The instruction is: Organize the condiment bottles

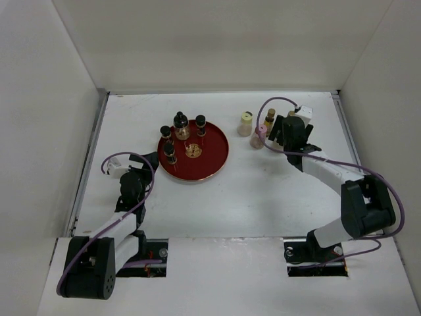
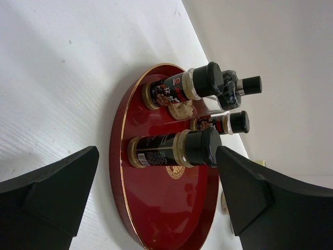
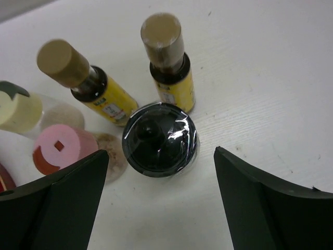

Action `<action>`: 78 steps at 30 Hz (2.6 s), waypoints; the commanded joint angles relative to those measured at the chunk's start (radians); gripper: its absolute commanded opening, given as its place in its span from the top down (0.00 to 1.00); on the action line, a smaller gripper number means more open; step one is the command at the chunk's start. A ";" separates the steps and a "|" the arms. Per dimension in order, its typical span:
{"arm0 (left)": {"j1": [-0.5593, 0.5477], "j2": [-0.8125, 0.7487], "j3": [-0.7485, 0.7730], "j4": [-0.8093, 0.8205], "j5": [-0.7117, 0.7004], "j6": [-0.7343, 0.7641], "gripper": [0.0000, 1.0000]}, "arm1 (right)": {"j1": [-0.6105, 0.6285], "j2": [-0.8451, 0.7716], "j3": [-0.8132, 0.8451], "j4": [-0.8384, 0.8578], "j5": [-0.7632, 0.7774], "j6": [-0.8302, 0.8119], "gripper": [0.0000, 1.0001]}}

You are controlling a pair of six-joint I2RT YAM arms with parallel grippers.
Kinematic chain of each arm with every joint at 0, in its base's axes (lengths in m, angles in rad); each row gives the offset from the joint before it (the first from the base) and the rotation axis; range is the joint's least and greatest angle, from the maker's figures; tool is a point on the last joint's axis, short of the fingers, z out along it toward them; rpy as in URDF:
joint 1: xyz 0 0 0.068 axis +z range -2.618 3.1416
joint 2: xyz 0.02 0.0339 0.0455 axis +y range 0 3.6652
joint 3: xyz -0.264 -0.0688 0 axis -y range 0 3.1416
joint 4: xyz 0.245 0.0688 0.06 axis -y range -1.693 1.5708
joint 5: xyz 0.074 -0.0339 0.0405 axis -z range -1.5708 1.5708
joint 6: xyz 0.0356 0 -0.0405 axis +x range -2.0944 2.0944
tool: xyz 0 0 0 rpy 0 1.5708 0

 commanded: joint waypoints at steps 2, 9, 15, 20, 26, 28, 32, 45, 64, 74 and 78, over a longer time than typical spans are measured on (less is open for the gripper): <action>-0.004 0.010 0.009 0.046 -0.003 0.003 0.00 | 0.001 0.046 0.076 0.005 -0.027 -0.027 0.09; -0.006 0.018 0.015 0.046 -0.002 0.005 0.00 | -0.012 0.106 0.099 0.029 -0.018 -0.030 0.12; -0.004 0.021 0.016 0.047 0.003 0.009 0.00 | -0.016 0.169 0.111 0.057 -0.015 -0.026 0.18; -0.011 0.030 0.018 0.049 -0.005 0.009 0.00 | -0.003 0.131 0.056 0.095 0.088 -0.026 0.36; -0.004 0.007 0.009 0.055 -0.006 0.009 0.00 | 0.060 -0.027 -0.053 0.117 0.224 -0.027 0.44; -0.010 -0.008 0.006 0.050 -0.014 0.014 0.00 | 0.089 -0.111 -0.066 0.109 0.253 -0.030 0.45; -0.014 -0.002 0.007 0.055 -0.017 0.012 0.00 | 0.158 -0.239 -0.038 0.074 0.272 -0.090 0.44; -0.010 -0.004 0.006 0.053 -0.020 0.014 0.00 | 0.516 0.004 0.278 0.176 0.028 -0.168 0.43; -0.009 0.013 0.009 0.050 -0.012 0.011 0.00 | 0.605 0.623 0.691 0.199 -0.112 -0.130 0.39; 0.002 0.013 0.009 0.055 -0.005 0.011 0.00 | 0.602 0.602 0.682 0.215 -0.102 -0.107 0.09; 0.005 0.002 0.004 0.047 -0.006 0.009 0.00 | 0.600 0.491 0.616 0.230 -0.110 -0.109 0.00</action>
